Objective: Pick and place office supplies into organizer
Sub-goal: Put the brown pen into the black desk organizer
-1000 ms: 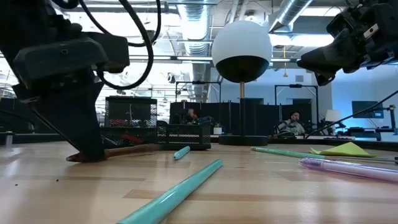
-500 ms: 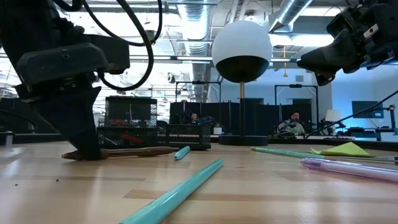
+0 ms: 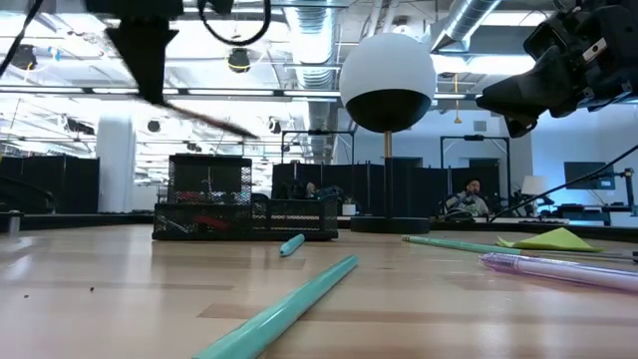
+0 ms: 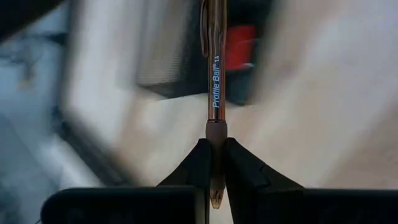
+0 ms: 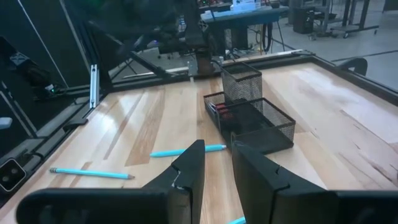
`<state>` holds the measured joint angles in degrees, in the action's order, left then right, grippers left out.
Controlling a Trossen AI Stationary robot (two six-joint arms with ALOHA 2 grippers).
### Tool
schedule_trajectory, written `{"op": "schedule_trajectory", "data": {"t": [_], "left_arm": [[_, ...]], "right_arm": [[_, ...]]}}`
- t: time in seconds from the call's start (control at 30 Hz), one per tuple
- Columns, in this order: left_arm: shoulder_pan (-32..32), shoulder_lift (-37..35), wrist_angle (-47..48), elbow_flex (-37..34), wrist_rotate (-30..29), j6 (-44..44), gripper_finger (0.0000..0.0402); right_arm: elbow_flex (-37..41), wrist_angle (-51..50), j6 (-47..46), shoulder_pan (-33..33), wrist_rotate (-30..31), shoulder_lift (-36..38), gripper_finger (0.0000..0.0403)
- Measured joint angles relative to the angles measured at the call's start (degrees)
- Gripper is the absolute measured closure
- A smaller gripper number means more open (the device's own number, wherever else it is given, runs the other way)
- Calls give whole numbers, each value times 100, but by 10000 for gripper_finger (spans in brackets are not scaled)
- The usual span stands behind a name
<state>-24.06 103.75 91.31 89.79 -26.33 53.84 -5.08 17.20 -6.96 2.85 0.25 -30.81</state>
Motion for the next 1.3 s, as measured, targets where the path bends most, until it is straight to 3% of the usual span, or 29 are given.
{"op": "schedule_trajectory", "data": {"t": [0.07,0.13,0.37,0.53,1.17,1.3], "left_arm": [[322,-186,-239,187,93,-765,388],[671,-346,-231,319,576,-1558,386],[1736,-342,-105,388,976,-2294,388],[2084,-322,-125,368,1363,-2298,388],[2046,-368,-131,369,2510,-1132,390],[2042,-421,-135,365,2312,-1124,390]], "right_arm": [[0,3,0,0,2,0,326],[0,-2,0,0,1,2,326],[0,-6,4,0,2,-31,326],[0,-5,27,0,2,-37,326],[0,-1,293,0,2,-37,326],[0,-1,292,0,2,-37,326]]}}
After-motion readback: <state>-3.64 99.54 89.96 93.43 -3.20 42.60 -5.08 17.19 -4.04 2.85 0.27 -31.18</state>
